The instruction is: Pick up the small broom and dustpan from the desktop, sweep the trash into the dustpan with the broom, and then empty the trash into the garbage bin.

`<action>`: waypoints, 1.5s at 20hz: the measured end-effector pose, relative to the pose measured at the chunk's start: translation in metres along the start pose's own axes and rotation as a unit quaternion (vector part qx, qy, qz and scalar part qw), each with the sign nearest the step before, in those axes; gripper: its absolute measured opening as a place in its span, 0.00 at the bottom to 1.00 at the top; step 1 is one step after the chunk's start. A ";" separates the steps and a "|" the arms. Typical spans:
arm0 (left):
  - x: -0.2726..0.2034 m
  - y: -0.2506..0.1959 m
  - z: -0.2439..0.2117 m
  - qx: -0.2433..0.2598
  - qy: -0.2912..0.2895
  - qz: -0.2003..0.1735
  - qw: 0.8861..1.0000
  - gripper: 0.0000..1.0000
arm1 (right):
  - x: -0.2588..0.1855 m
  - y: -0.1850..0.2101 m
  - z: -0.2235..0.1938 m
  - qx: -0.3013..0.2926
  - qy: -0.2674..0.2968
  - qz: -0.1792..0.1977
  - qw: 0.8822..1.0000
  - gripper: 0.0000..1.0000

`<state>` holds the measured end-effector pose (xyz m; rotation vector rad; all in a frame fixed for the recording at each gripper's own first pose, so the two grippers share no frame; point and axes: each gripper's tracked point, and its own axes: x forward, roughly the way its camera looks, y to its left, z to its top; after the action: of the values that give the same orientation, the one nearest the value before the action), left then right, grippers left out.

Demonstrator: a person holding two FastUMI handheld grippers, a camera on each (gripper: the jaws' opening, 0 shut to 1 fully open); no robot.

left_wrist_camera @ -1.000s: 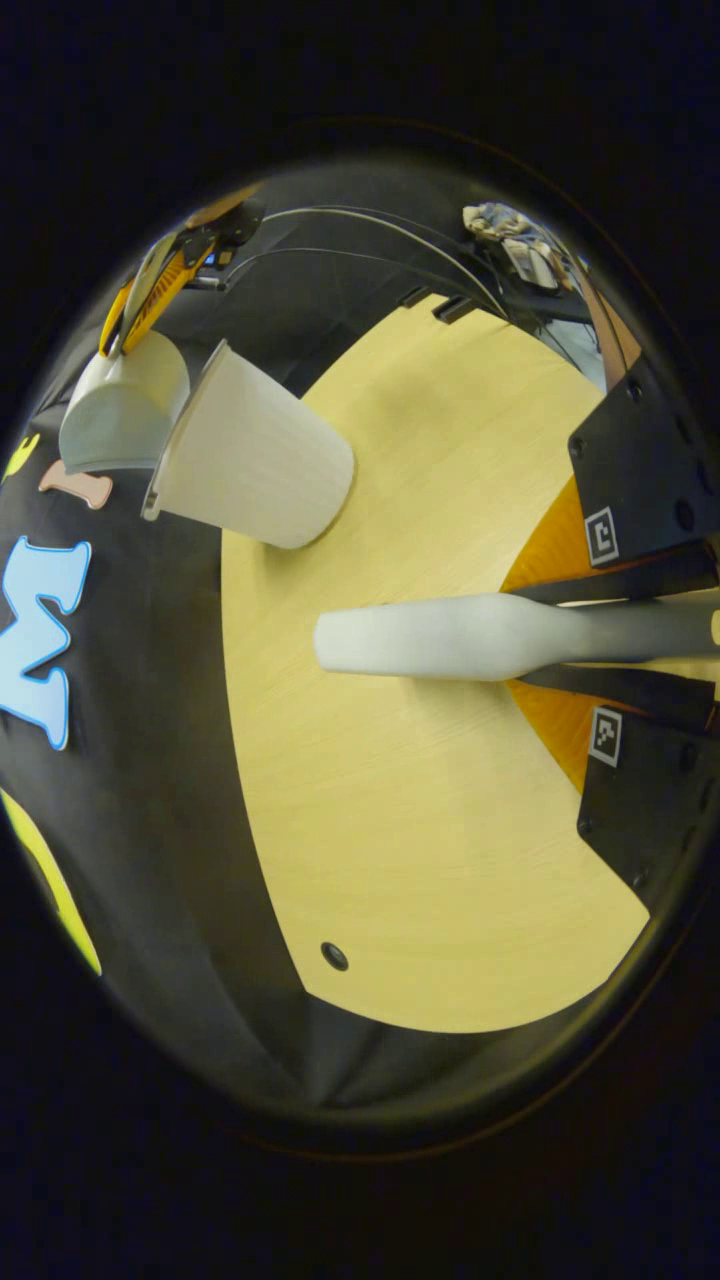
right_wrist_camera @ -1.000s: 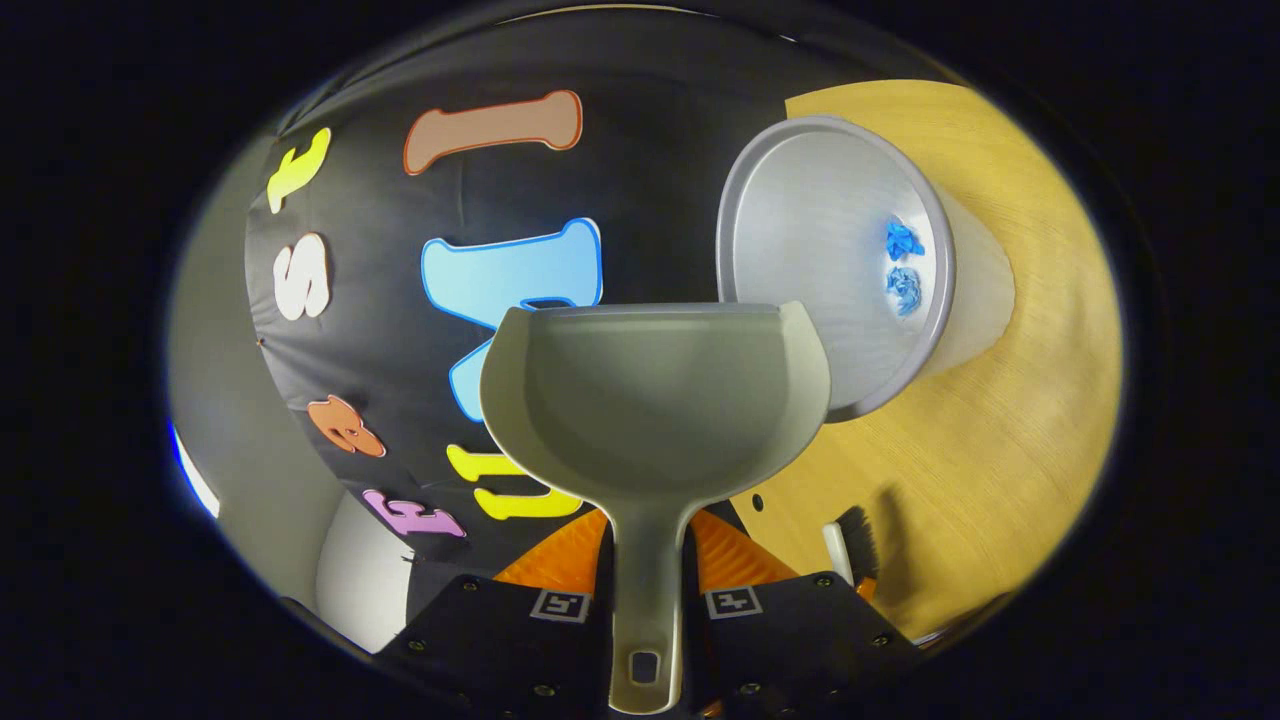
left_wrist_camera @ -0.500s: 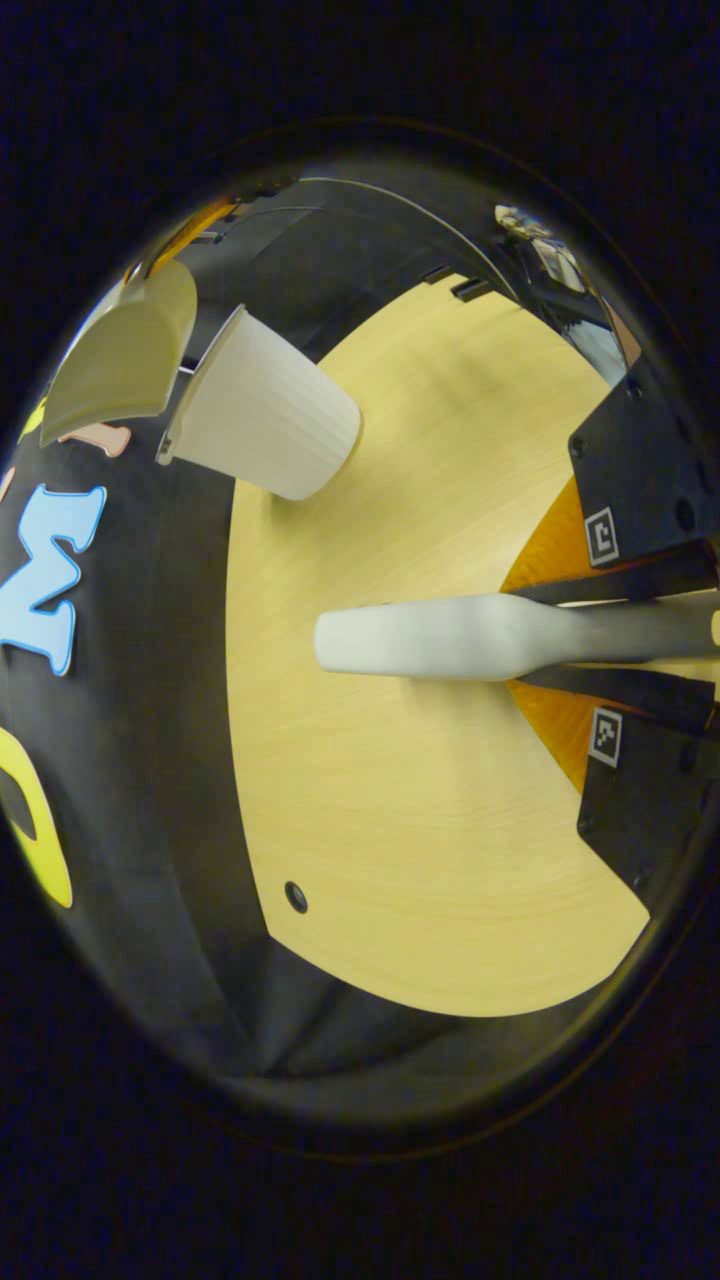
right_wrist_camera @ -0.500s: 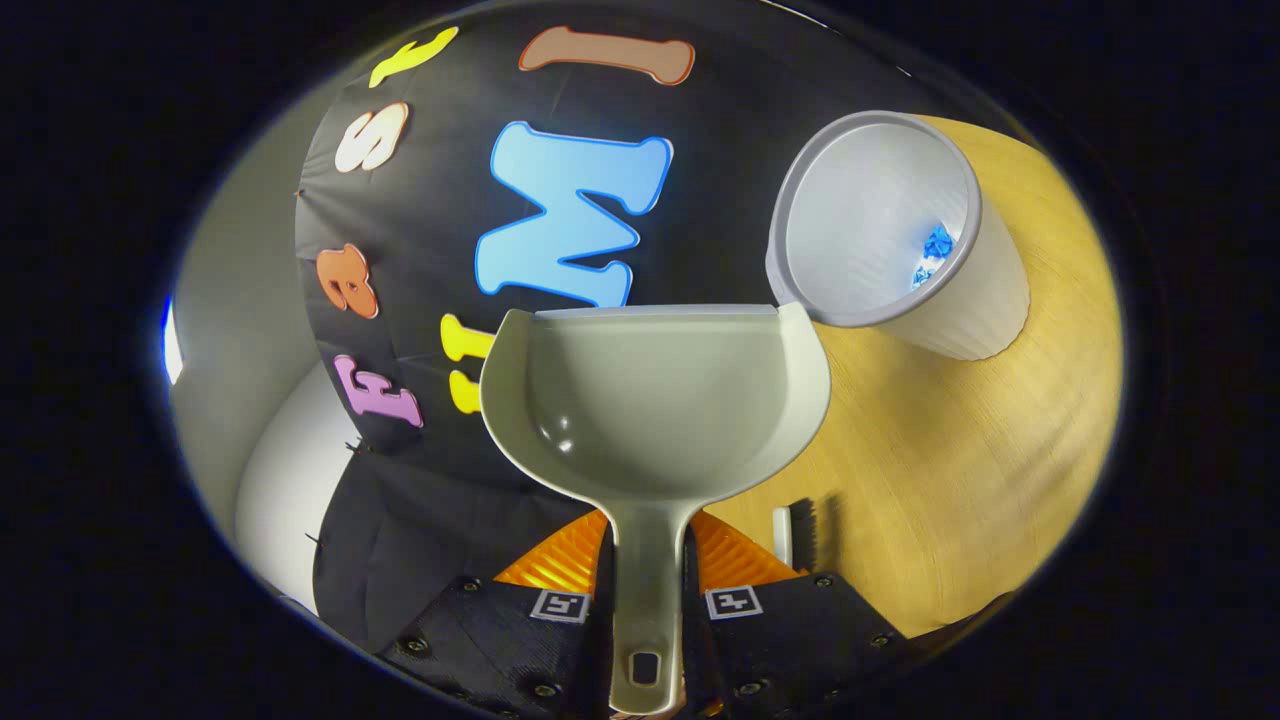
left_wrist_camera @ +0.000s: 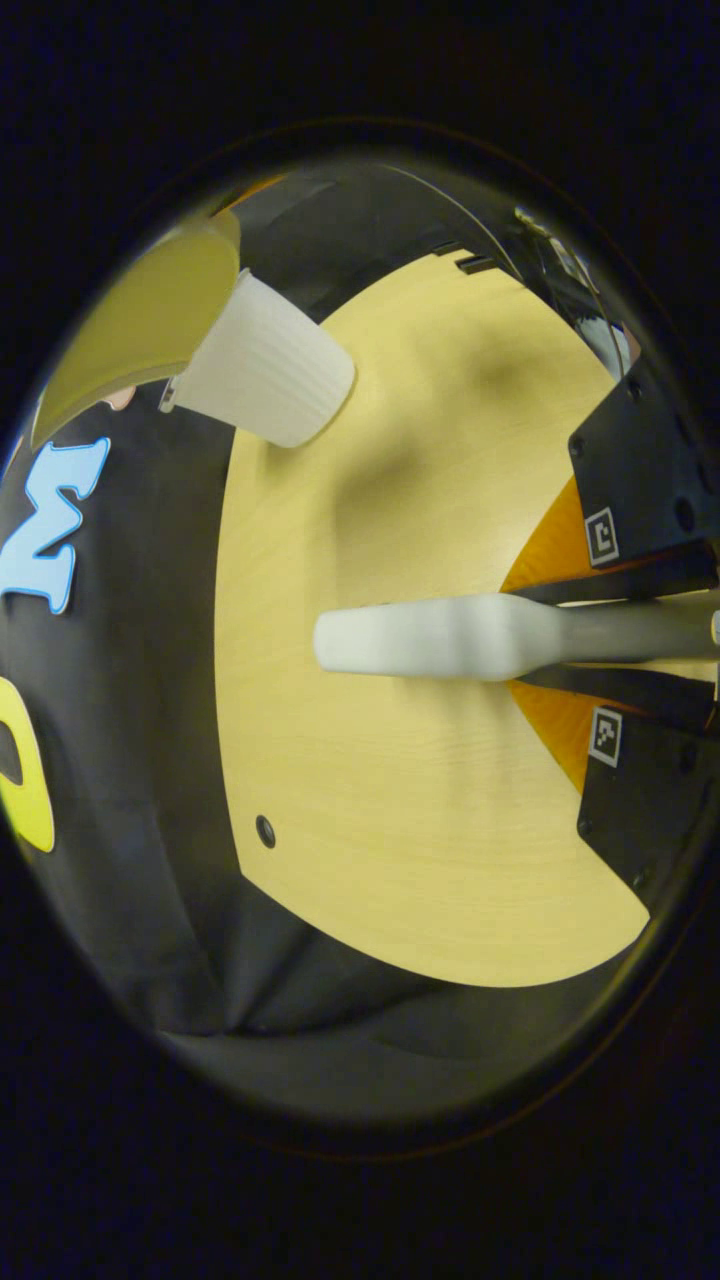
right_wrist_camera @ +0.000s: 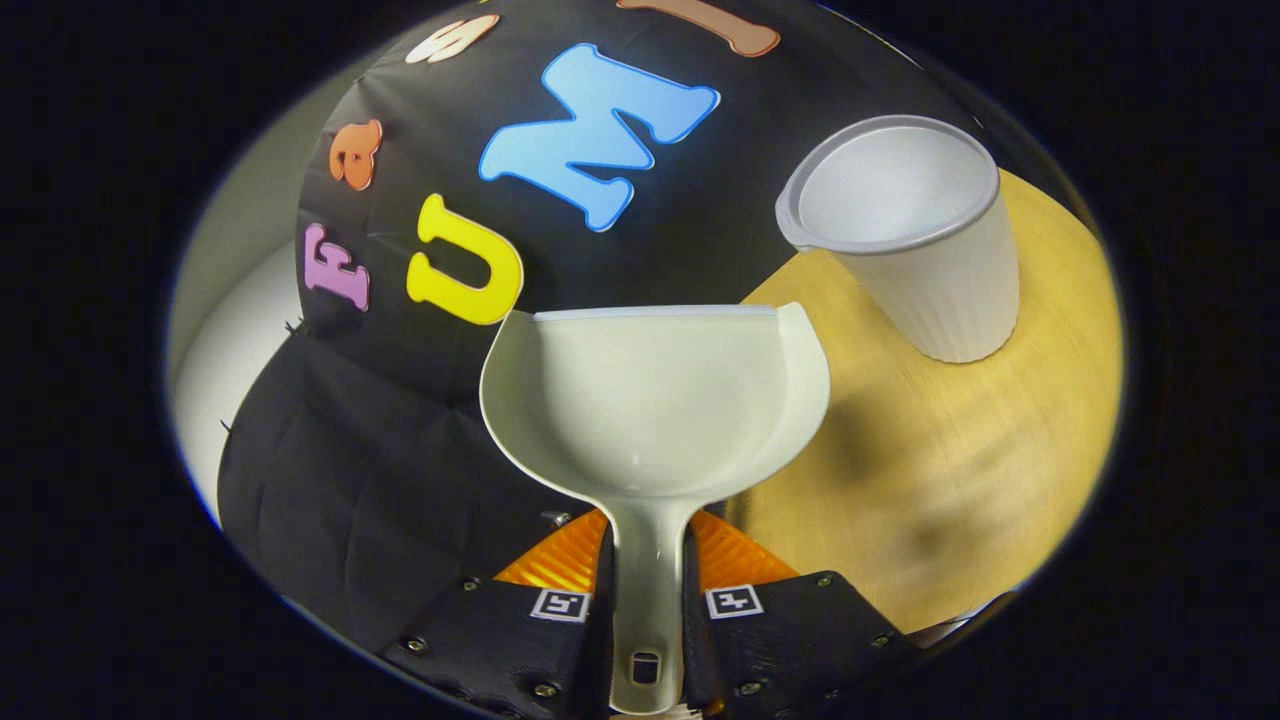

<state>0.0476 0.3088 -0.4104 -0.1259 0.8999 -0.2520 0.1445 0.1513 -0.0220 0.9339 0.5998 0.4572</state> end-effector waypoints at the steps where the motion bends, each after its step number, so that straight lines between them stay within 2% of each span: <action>1: 0.001 0.000 -0.001 -0.002 0.002 0.001 1.000 0.37 | 0.006 -0.007 -0.008 -0.020 0.004 -0.019 1.000 0.28; 3: 0.002 -0.001 0.000 -0.003 0.005 0.003 1.000 0.35 | 0.017 -0.028 -0.020 -0.061 0.012 -0.066 0.996 0.28; 6: 0.006 0.000 -0.004 -0.002 0.009 0.009 1.000 0.37 | 0.030 -0.066 -0.036 -0.112 0.021 -0.132 0.985 0.28; 14: 0.018 0.004 -0.010 -0.015 0.025 0.021 0.999 0.37 | 0.060 -0.143 -0.064 -0.194 0.027 -0.236 0.952 0.28; 15: 0.020 0.004 -0.011 -0.018 0.027 0.023 0.999 0.35 | 0.063 -0.152 -0.068 -0.198 0.028 -0.246 0.948 0.28; 22: 0.039 0.007 -0.022 -0.019 0.051 0.041 0.998 0.37 | 0.077 -0.207 -0.097 -0.216 0.041 -0.308 0.925 0.28; 24: 0.040 0.011 -0.029 -0.023 0.057 0.046 0.997 0.35 | 0.079 -0.215 -0.104 -0.215 0.046 -0.317 0.923 0.28; 26: 0.039 0.015 -0.029 -0.021 0.057 0.052 0.997 0.39 | 0.080 -0.222 -0.112 -0.215 0.052 -0.321 0.921 0.28; 30: 0.040 0.015 -0.031 -0.026 0.063 0.058 0.996 0.37 | 0.081 -0.232 -0.124 -0.208 0.059 -0.328 0.920 0.28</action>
<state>0.0494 0.3122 -0.4623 -0.1069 1.0362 -0.1291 0.1486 0.1538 -0.2970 0.2630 0.8429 0.0250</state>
